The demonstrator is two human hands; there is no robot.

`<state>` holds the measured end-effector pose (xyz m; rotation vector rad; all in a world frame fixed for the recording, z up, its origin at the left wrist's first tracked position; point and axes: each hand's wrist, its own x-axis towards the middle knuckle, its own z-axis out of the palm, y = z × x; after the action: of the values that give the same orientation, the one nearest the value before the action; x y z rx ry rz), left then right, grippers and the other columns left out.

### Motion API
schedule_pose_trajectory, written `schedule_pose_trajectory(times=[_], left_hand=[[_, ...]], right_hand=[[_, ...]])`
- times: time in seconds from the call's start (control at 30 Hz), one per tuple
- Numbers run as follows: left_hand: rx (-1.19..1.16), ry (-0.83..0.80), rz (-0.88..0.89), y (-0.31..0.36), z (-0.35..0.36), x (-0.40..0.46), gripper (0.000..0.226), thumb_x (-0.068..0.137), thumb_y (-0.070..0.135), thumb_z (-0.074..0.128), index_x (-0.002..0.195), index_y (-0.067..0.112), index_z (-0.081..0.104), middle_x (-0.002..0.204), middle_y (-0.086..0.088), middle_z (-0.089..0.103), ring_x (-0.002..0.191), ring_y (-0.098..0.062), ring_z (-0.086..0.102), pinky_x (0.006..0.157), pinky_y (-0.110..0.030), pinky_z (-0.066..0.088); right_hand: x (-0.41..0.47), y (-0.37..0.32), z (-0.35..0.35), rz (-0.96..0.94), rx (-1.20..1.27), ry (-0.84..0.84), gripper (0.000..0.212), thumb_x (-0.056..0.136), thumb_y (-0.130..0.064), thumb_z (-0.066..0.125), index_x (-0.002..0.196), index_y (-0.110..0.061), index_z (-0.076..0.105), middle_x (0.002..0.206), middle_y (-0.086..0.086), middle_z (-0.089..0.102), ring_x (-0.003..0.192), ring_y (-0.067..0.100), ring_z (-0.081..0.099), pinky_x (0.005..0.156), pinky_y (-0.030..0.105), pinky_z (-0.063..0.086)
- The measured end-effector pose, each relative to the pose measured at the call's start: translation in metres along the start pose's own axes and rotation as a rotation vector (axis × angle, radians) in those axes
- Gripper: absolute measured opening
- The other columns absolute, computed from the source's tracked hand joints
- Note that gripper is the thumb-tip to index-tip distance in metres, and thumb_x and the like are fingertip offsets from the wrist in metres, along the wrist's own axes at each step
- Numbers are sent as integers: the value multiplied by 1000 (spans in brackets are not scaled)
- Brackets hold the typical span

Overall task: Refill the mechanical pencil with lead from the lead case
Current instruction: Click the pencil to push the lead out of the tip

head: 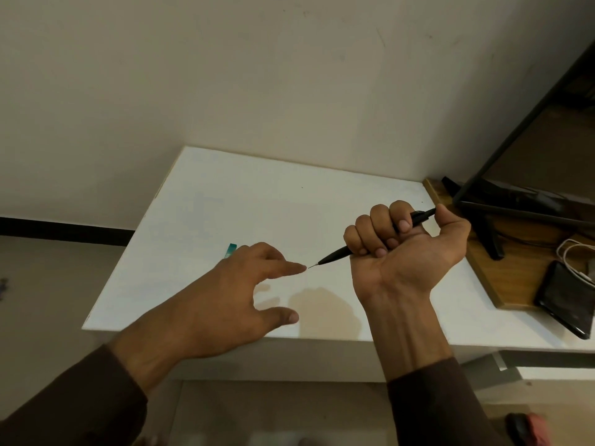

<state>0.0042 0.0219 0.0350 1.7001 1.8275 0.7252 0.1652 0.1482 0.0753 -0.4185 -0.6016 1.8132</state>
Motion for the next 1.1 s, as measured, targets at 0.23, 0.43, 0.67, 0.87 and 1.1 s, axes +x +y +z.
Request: schedule_pose_trajectory(times=[0.23,0.43,0.67,0.87,1.1], left_hand=[[65,-74,-18,6,0,-1,69,83,60,71,145,58,41,129,29,35,125,-3,41,97,-19,42],[69,-64,-5,7,1,-2,69,83,60,71,144,61,40,126,31,34,123,1,39,92,-13,38],[72,-56,11,6,2,-1,70,82,61,72,144,60,40,122,33,32,121,0,40,87,-13,40],[74,-52,12,8,3,-1,72,81,60,73,145,59,39,123,31,32,118,1,38,90,-15,41],[66,-48,14,12,3,-1,74,80,58,75,146,56,40,124,29,32,120,-2,40,93,-19,45]], right_hand=[[2,-1,0,-2,-2,8,46,94,-45,29,57,-17,29,47,-4,21,40,12,16,44,23,19],[1,-2,-1,-1,-8,-2,46,93,-45,29,57,-17,29,46,-4,21,39,13,15,44,23,20],[2,-2,-1,-7,-30,-17,37,76,-44,44,58,-17,27,48,-3,18,39,13,15,44,23,19],[1,0,1,-14,-45,-25,37,72,-45,45,56,-17,27,47,-3,19,39,13,15,43,22,21],[-1,1,3,-6,-49,-23,36,72,-45,45,56,-17,27,47,-3,19,38,13,15,43,22,21]])
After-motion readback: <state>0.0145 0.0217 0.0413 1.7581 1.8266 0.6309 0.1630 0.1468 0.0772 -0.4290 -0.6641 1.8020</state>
